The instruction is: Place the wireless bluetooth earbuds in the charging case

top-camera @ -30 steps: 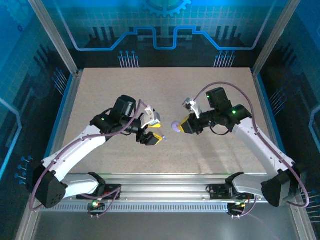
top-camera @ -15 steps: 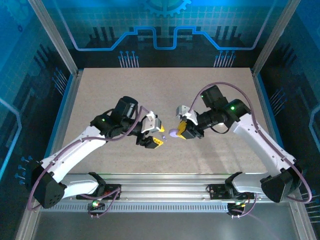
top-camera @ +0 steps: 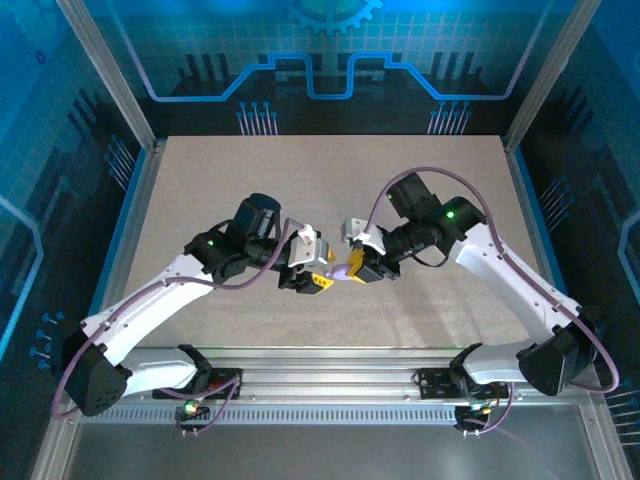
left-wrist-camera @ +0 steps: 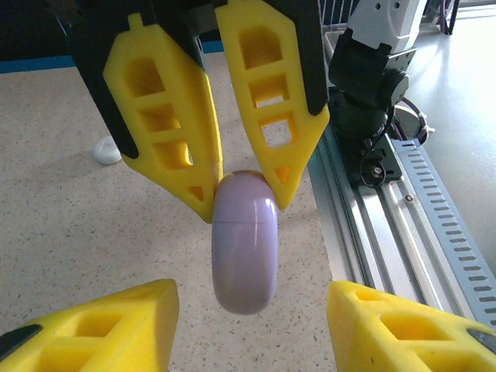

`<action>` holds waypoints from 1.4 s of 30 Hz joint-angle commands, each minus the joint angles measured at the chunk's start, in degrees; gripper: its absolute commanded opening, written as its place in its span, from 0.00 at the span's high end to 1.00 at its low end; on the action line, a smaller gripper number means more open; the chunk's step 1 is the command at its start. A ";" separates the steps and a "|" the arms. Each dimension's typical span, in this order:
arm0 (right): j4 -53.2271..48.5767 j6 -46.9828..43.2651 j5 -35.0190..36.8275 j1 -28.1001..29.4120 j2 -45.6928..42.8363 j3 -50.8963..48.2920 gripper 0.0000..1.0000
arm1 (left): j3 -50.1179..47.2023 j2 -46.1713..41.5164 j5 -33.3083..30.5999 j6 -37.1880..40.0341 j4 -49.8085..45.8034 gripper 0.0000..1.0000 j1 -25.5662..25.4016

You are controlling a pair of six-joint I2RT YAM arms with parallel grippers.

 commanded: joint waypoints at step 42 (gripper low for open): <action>34.36 19.62 -13.98 -10.14 -21.68 -22.22 0.49 | -10.98 -3.85 3.97 -27.38 34.51 0.85 -1.61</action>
